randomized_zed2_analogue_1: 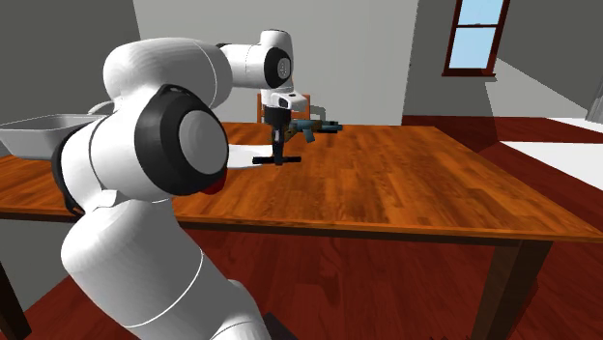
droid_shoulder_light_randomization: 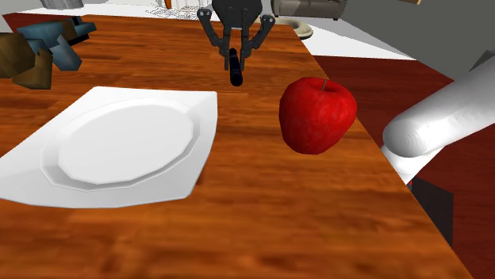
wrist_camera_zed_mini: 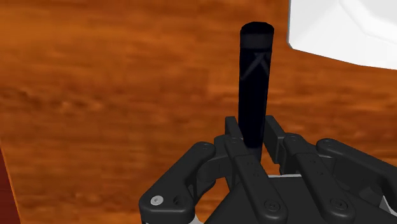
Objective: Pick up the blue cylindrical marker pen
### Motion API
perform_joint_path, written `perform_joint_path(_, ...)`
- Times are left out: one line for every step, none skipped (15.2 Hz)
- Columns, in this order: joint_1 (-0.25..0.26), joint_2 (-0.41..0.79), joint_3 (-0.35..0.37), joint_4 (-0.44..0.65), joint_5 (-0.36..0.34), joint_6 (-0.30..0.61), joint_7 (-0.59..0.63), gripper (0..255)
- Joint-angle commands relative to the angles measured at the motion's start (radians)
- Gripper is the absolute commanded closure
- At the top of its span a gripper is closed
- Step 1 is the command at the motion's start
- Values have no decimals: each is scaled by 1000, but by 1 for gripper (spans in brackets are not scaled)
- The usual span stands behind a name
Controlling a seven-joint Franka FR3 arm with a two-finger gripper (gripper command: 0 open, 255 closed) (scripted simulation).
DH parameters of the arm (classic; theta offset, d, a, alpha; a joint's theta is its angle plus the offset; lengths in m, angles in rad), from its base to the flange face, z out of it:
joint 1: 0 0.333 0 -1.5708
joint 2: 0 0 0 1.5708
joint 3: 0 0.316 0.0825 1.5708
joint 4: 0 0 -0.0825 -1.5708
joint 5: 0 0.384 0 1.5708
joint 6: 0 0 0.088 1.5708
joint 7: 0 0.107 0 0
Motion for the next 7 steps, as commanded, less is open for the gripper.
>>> perform_joint_path(-4, 10, -1, 35, -7, -27, 6, 255)
perform_joint_path(-7, 15, 0, 52, -10, -39, 9, 255)
perform_joint_path(-9, 21, 1, 70, -14, -52, 13, 255)
perform_joint_path(-11, 28, 2, 88, -18, -65, 16, 255)
perform_joint_path(-13, 34, 4, 107, -22, -78, 20, 255)
perform_joint_path(-14, 35, 4, 110, -23, -80, 21, 255)
perform_joint_path(-14, 35, 4, 110, -23, -80, 21, 255)
